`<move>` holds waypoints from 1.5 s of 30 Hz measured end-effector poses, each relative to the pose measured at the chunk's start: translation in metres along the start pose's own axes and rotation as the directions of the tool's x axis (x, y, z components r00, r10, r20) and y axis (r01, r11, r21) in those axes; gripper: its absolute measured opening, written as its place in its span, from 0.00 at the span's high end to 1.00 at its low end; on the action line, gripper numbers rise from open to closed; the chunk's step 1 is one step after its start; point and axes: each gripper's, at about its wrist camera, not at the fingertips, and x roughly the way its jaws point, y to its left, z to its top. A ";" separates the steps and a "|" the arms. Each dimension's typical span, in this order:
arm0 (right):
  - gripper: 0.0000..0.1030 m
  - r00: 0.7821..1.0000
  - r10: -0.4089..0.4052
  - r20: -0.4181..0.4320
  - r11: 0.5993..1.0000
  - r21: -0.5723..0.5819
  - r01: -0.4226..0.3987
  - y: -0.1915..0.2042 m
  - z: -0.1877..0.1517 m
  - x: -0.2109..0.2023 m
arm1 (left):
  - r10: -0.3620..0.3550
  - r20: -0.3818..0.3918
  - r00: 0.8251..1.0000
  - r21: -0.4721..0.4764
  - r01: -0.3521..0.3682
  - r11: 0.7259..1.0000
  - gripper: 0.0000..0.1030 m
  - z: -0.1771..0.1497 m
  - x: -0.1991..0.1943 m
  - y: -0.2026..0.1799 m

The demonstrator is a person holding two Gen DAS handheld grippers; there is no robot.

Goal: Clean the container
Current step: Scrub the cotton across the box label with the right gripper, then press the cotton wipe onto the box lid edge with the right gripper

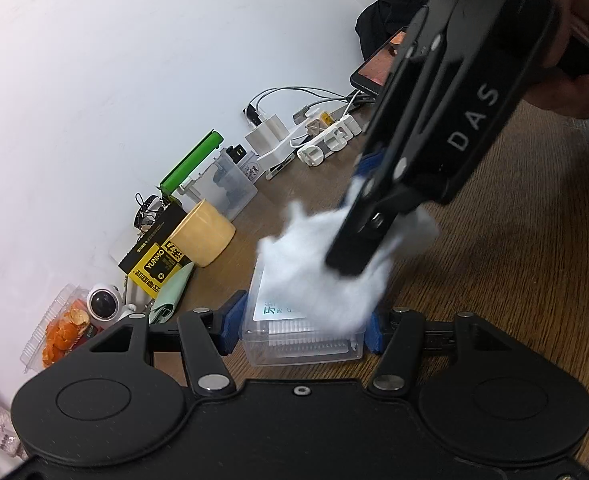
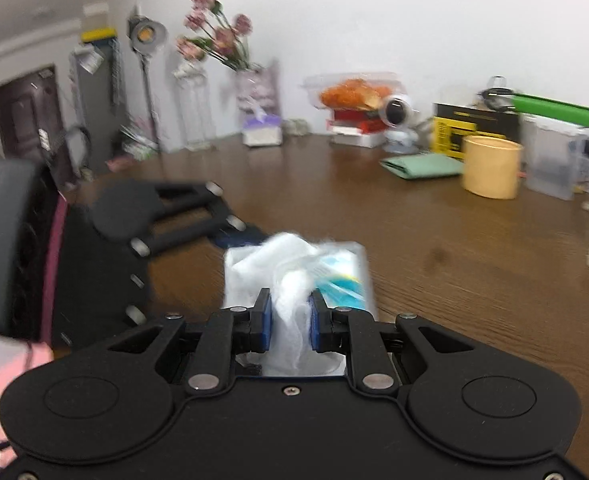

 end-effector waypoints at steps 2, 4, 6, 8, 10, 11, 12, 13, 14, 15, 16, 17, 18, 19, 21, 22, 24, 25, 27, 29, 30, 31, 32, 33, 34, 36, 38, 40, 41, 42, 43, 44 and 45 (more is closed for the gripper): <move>0.82 0.999 -0.052 -0.012 0.998 0.025 0.052 -0.011 0.000 0.002 | -0.001 0.001 1.000 0.000 0.001 1.000 0.45 0.000 0.000 0.000; 0.82 0.993 -0.120 -0.018 0.992 0.029 0.121 -0.021 0.003 0.006 | 0.000 0.002 1.000 0.002 0.000 1.000 0.45 0.000 0.000 0.000; 0.82 0.988 -0.154 -0.012 0.987 0.035 0.154 -0.026 0.007 0.010 | 0.001 0.002 1.000 0.002 -0.001 1.000 0.45 0.000 0.001 0.000; 0.82 0.990 -0.138 0.003 0.990 0.039 0.138 -0.025 0.010 0.012 | -0.001 0.001 1.000 0.001 0.001 1.000 0.45 0.000 0.001 0.001; 0.81 0.993 -0.119 0.017 0.993 0.021 0.118 -0.018 0.011 0.014 | -0.001 0.001 1.000 0.001 0.001 1.000 0.45 0.000 0.001 0.001; 0.81 0.995 -0.097 0.026 0.995 0.008 0.097 -0.012 0.011 0.013 | -0.001 0.002 1.000 0.001 0.001 1.000 0.45 0.000 0.001 0.001; 0.81 0.997 -0.068 0.033 0.998 -0.003 0.068 -0.005 0.011 0.012 | -0.001 0.002 1.000 0.001 0.001 1.000 0.45 0.000 0.001 0.001; 0.81 0.999 -0.038 0.036 0.999 -0.015 0.039 0.002 0.010 0.011 | -0.001 0.002 1.000 0.001 0.001 1.000 0.45 0.000 0.001 0.001; 0.81 0.999 -0.012 0.036 0.999 -0.035 0.013 0.010 0.008 0.009 | 0.000 0.002 1.000 0.002 0.000 1.000 0.45 0.000 0.002 0.002; 0.82 0.999 0.003 0.032 0.999 -0.053 -0.001 0.017 0.006 0.006 | 0.000 0.002 1.000 0.002 0.000 1.000 0.45 0.000 0.002 0.002; 0.82 1.000 0.004 0.027 0.998 -0.061 -0.003 0.021 0.004 0.004 | -0.001 0.002 1.000 0.002 0.001 1.000 0.45 0.000 0.002 0.002; 0.82 1.000 -0.003 0.024 0.998 -0.058 0.004 0.021 0.002 0.002 | -0.001 0.003 1.000 0.002 0.001 1.000 0.45 0.000 0.002 0.002; 0.82 1.000 -0.013 0.023 0.999 -0.050 0.014 0.019 -0.001 -0.002 | -0.002 0.003 1.000 0.002 0.002 1.000 0.45 0.000 0.002 0.002; 0.81 0.999 -0.026 0.022 0.999 -0.040 0.026 0.016 -0.003 -0.003 | -0.002 0.002 1.000 0.001 0.002 1.000 0.45 0.001 0.002 0.002; 0.81 0.997 -0.077 0.011 0.997 -0.012 0.077 0.006 -0.006 -0.002 | -0.002 0.002 1.000 0.001 0.002 1.000 0.45 0.001 0.002 0.002; 0.81 0.995 -0.101 0.000 0.995 0.000 0.101 0.002 -0.006 -0.001 | -0.002 0.002 1.000 0.001 0.002 1.000 0.45 0.001 0.002 0.002; 0.81 0.991 -0.134 0.000 0.991 0.019 0.134 -0.007 -0.005 0.001 | -0.002 0.002 1.000 0.002 0.002 1.000 0.45 0.001 0.002 0.002; 0.81 0.991 -0.137 0.006 0.990 0.022 0.137 -0.009 -0.003 0.002 | -0.002 0.002 1.000 0.002 0.002 1.000 0.45 0.001 0.002 0.002; 0.81 0.991 -0.133 0.019 0.991 0.021 0.133 -0.010 0.001 0.003 | -0.001 0.003 1.000 0.002 0.001 1.000 0.45 0.000 0.002 0.002; 0.81 0.993 -0.116 0.033 0.993 0.019 0.115 -0.009 0.003 0.003 | -0.001 0.003 1.000 0.002 0.001 1.000 0.45 0.000 0.002 0.002; 0.81 0.994 -0.106 0.037 0.994 0.018 0.105 -0.008 0.003 0.004 | -0.001 0.003 1.000 0.002 0.001 1.000 0.45 0.000 0.002 0.002; 0.81 0.994 -0.100 0.038 0.995 0.014 0.099 -0.007 0.003 0.006 | -0.001 0.003 1.000 0.002 0.001 1.000 0.45 0.000 0.002 0.002; 0.81 0.994 -0.099 0.038 0.995 0.008 0.099 -0.006 0.001 0.007 | -0.001 0.003 1.000 0.002 0.001 1.000 0.45 0.000 0.002 0.002; 0.81 0.994 -0.103 0.039 0.995 0.004 0.103 -0.005 0.000 0.007 | -0.001 0.003 1.000 0.002 0.001 1.000 0.45 0.000 0.002 0.002; 0.81 0.993 -0.109 0.039 0.994 0.006 0.109 -0.006 -0.001 0.007 | -0.001 0.003 1.000 0.002 0.001 1.000 0.45 0.000 0.002 0.001; 0.81 0.992 -0.117 0.045 0.993 0.013 0.117 -0.006 -0.001 0.005 | -0.001 0.003 1.000 0.002 0.001 1.000 0.45 -0.001 0.002 0.001; 0.81 0.992 -0.122 0.043 0.993 0.011 0.121 -0.006 -0.001 0.005 | -0.001 0.003 1.000 0.002 0.001 1.000 0.45 0.000 0.002 0.001; 0.81 0.992 -0.124 0.040 0.992 0.002 0.124 -0.004 -0.001 0.005 | -0.001 0.003 1.000 0.002 0.001 1.000 0.45 0.000 0.001 0.001; 0.81 0.991 -0.124 0.039 0.992 0.000 0.124 -0.004 -0.001 0.006 | -0.001 0.003 1.000 0.002 0.001 1.000 0.45 -0.001 0.001 0.001; 0.81 0.992 -0.124 0.039 0.992 0.001 0.124 -0.004 -0.001 0.005 | -0.001 0.003 1.000 0.002 0.001 1.000 0.45 -0.001 0.001 0.001; 0.81 0.992 -0.123 0.039 0.992 0.005 0.123 -0.004 -0.001 0.005 | -0.001 0.003 1.000 0.002 0.001 1.000 0.45 -0.001 0.001 0.000; 0.81 0.992 -0.123 0.039 0.992 0.009 0.123 -0.005 -0.001 0.005 | -0.001 0.003 1.000 0.002 0.001 1.000 0.45 -0.001 0.001 0.000; 0.81 0.992 -0.123 0.038 0.992 0.013 0.122 -0.005 -0.001 0.005 | -0.001 0.003 1.000 0.002 0.001 1.000 0.45 -0.001 0.001 0.000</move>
